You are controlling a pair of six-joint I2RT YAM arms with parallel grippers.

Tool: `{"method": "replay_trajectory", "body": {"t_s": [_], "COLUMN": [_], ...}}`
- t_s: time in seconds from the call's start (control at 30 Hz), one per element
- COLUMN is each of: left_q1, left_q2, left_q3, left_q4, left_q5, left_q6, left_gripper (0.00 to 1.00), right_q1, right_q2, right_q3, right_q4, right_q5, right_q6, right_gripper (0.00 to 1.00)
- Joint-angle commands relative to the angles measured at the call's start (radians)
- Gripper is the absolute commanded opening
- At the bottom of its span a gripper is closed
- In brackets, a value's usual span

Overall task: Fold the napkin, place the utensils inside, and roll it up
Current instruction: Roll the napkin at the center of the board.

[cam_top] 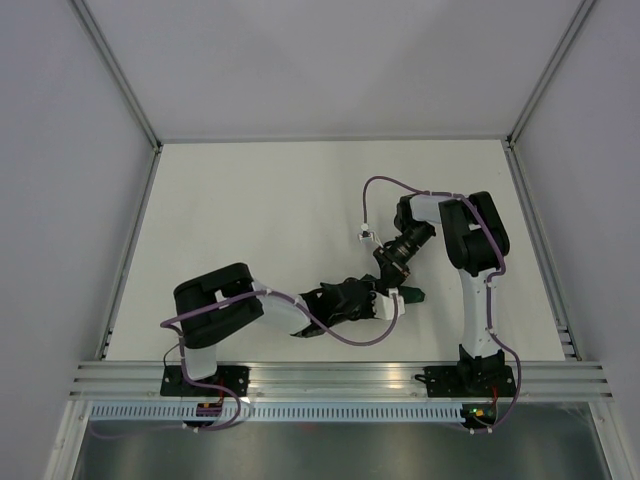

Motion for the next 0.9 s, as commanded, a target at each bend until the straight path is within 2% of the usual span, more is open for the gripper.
{"method": "replay_trajectory", "body": {"t_s": [0.0, 0.17, 0.23, 0.33, 0.37, 0.47, 0.57, 0.73, 0.87], "left_q1": [0.016, 0.033, 0.04, 0.056, 0.06, 0.08, 0.089, 0.114, 0.125], "left_q2": [0.042, 0.057, 0.063, 0.069, 0.071, 0.069, 0.068, 0.063, 0.066], "left_q3": [0.039, 0.082, 0.1, 0.116, 0.119, 0.128, 0.13, 0.137, 0.15], "left_q4": [-0.06, -0.166, -0.217, -0.264, -0.275, -0.309, -0.323, -0.346, -0.372], "left_q5": [0.017, 0.094, 0.134, 0.16, 0.207, 0.261, 0.289, 0.347, 0.366], "left_q6": [-0.004, -0.058, -0.07, -0.093, -0.106, -0.129, -0.138, -0.161, -0.169], "left_gripper": [0.52, 0.38, 0.33, 0.25, 0.21, 0.2, 0.2, 0.2, 0.2], "right_q1": [-0.006, -0.009, -0.009, -0.009, -0.011, -0.011, -0.014, -0.031, -0.045], "right_q2": [0.044, 0.039, 0.04, 0.037, 0.034, 0.019, -0.01, -0.1, -0.217], "right_q3": [0.01, 0.012, 0.016, 0.023, 0.024, 0.026, 0.021, -0.002, -0.083], "right_q4": [0.118, 0.113, 0.099, 0.093, 0.092, 0.092, 0.107, 0.207, 0.328], "right_q5": [0.124, 0.121, 0.115, 0.109, 0.107, 0.106, 0.107, 0.139, 0.167], "right_q6": [-0.062, -0.065, -0.076, -0.073, -0.071, -0.058, -0.024, 0.079, 0.157], "right_gripper": [0.22, 0.23, 0.27, 0.37, 0.42, 0.52, 0.56, 0.59, 0.63]}}
